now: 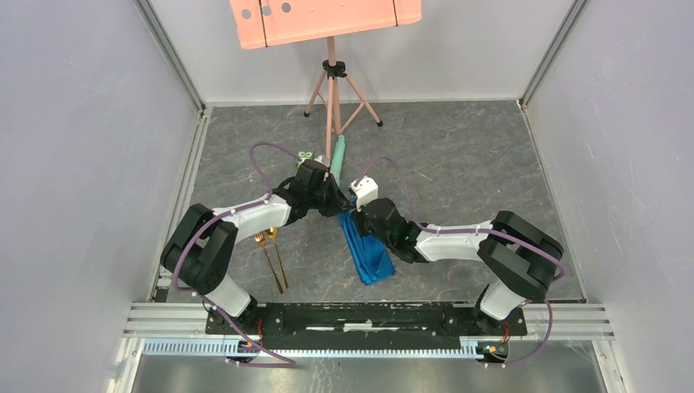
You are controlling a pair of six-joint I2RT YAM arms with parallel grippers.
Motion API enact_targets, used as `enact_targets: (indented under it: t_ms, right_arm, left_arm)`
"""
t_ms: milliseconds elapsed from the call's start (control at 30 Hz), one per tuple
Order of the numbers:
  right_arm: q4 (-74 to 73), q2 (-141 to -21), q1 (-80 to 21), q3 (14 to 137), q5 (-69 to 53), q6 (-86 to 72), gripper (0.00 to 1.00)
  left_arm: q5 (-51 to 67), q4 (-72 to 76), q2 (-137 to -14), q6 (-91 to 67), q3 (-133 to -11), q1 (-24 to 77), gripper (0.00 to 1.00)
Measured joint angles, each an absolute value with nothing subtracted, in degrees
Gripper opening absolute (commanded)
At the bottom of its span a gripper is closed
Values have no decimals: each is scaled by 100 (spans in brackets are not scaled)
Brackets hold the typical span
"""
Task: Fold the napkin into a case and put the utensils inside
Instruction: Grasp the top corner of the smaller rectangle folded napkin from the folded napkin.
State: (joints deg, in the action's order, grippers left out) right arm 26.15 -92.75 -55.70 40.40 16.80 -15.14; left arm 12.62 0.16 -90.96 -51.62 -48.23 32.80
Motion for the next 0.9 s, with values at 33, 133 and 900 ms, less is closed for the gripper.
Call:
enact_targets:
  t_ms: [33, 133, 900]
  right_arm:
    - [2617, -9275, -5570, 4040, 1688, -1531, 0]
    - [2615, -9275, -5570, 4042, 1706, -1538, 0]
    - [2860, -9314, -5561, 4038, 1511, -1372, 46]
  left_arm:
    - [1264, 16, -9091, -5164, -4823, 3280, 2]
    - [1275, 16, -9089, -5162, -4823, 3280, 2]
    - [1439, 3, -9089, -5164, -4814, 3221, 2]
